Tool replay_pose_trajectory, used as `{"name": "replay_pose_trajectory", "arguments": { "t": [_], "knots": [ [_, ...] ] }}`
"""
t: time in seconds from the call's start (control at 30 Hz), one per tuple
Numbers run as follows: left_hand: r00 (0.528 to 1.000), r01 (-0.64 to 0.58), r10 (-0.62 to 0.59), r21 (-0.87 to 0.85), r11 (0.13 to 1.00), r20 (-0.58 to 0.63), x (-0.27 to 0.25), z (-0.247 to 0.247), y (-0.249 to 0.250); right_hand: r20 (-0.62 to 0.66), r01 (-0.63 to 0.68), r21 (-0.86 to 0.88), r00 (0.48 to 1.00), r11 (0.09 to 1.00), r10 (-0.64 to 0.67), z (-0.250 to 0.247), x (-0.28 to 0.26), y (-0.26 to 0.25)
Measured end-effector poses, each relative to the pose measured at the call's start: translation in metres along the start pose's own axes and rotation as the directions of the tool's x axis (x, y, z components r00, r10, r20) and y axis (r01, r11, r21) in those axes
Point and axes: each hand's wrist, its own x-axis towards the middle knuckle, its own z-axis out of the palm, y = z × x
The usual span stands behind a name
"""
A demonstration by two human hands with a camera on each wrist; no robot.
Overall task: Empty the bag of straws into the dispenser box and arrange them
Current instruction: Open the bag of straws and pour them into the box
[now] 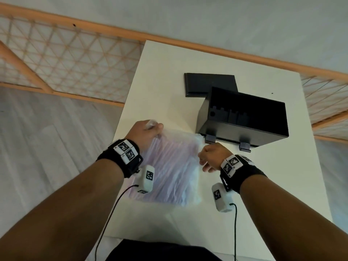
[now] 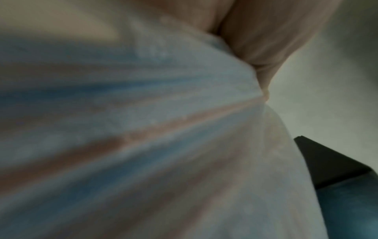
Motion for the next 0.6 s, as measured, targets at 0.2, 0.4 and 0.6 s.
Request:
{"name": "replay_pose_trajectory", "arguments": {
  "t": [0.2, 0.4, 0.6],
  "knots": [
    [0.979, -0.16, 0.159, 0.001, 0.987, 0.129, -0.013, -0.014, 0.027, 0.084, -0.095, 0.266, 0.994, 0.959, 0.075, -0.01, -0.008, 0.003],
    [0.982, -0.178, 0.18, -0.039, 0.983, 0.062, -0.016, -0.028, 0.04, 0.139, 0.08, 0.371, 0.98, 0.925, -0.141, -0.002, -0.015, -0.035],
    [0.891, -0.326, 0.298, -0.025, 0.945, -0.342, -0.01, -0.025, 0.056, -0.1, 0.403, 0.341, 0.914, 0.849, -0.393, -0.004, -0.011, -0.087]
  ]
}}
